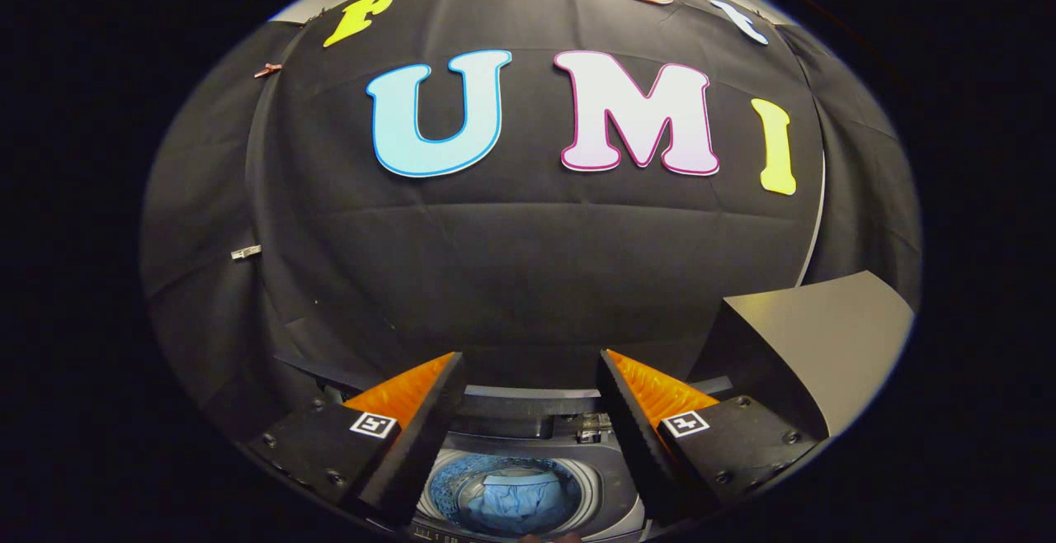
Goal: Put the clothes into the washing machine and then close the washing machine lid.
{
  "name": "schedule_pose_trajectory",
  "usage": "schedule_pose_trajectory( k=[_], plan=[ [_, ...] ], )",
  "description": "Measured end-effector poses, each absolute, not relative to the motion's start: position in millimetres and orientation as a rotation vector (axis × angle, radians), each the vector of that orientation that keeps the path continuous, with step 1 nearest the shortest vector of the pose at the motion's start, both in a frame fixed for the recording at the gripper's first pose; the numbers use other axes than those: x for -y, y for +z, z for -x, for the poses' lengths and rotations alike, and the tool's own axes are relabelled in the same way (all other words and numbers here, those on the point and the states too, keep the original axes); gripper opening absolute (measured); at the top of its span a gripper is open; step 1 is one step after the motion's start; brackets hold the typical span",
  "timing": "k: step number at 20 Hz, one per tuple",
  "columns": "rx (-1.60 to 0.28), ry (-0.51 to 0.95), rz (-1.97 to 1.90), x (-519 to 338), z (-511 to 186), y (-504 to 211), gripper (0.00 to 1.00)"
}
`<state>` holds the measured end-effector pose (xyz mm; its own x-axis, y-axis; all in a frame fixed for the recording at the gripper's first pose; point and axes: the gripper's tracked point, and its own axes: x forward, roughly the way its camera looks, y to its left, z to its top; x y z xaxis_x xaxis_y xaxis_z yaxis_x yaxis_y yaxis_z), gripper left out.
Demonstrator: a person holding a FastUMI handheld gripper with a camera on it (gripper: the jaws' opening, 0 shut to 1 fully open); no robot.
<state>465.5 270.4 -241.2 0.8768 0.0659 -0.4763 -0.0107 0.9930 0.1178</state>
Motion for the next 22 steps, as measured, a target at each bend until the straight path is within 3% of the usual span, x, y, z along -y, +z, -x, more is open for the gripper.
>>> schedule_pose_trajectory(
  k=[6, 15, 22],
  plan=[
    [-0.499, 0.046, -0.118, -273, -464, -241, 1.0],
    [-0.734, 0.112, -0.207, -293, -406, -265, 1.0],
    [-0.638, 0.121, -0.202, -289, -404, -246, 1.0]
  ],
)
